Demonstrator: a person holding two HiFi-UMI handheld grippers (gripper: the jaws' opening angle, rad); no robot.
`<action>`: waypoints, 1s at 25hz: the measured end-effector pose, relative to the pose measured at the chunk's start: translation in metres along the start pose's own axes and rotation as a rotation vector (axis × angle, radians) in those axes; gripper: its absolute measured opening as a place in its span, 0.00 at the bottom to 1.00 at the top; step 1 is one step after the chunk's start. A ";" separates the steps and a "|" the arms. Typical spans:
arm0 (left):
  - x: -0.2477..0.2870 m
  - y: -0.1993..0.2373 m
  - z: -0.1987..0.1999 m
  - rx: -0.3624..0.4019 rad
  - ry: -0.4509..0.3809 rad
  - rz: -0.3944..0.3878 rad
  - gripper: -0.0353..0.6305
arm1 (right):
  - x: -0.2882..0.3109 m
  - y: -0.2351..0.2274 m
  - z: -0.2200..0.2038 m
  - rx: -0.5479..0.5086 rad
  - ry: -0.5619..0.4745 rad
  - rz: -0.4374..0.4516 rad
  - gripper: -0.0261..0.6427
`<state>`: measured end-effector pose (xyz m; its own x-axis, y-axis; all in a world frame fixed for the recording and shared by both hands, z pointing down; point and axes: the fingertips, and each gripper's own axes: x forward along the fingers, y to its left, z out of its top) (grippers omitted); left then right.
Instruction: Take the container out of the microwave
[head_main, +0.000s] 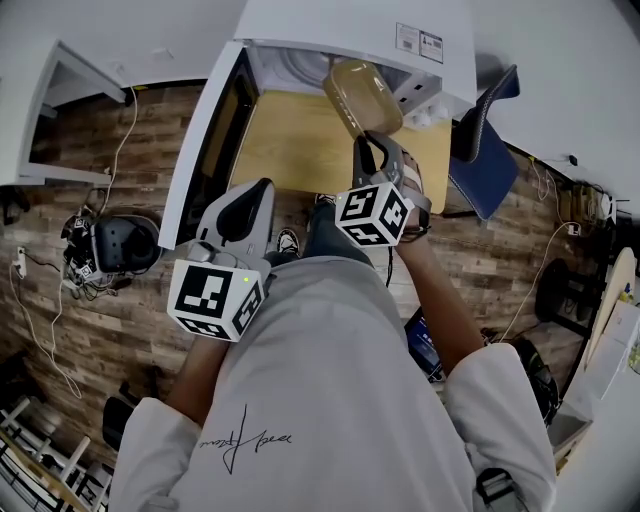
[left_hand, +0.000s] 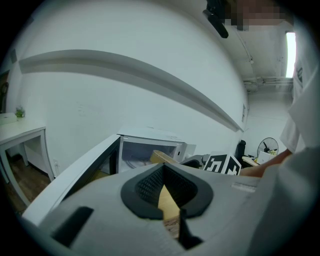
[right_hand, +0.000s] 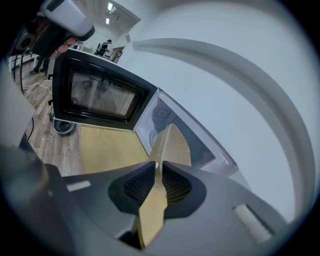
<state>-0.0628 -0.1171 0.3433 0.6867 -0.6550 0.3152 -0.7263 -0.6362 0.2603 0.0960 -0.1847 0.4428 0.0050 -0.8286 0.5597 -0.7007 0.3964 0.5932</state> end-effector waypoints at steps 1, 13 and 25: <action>-0.001 0.000 0.000 -0.003 0.000 -0.001 0.04 | -0.002 0.001 0.000 0.004 -0.001 0.001 0.13; -0.005 0.001 -0.004 -0.014 -0.002 -0.005 0.04 | -0.028 0.007 -0.001 0.121 -0.015 0.032 0.13; -0.004 0.004 -0.007 -0.030 0.004 -0.004 0.04 | -0.049 0.009 -0.004 0.244 -0.021 0.061 0.13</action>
<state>-0.0686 -0.1146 0.3498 0.6894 -0.6508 0.3182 -0.7243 -0.6259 0.2890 0.0920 -0.1384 0.4230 -0.0558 -0.8154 0.5762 -0.8508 0.3408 0.3999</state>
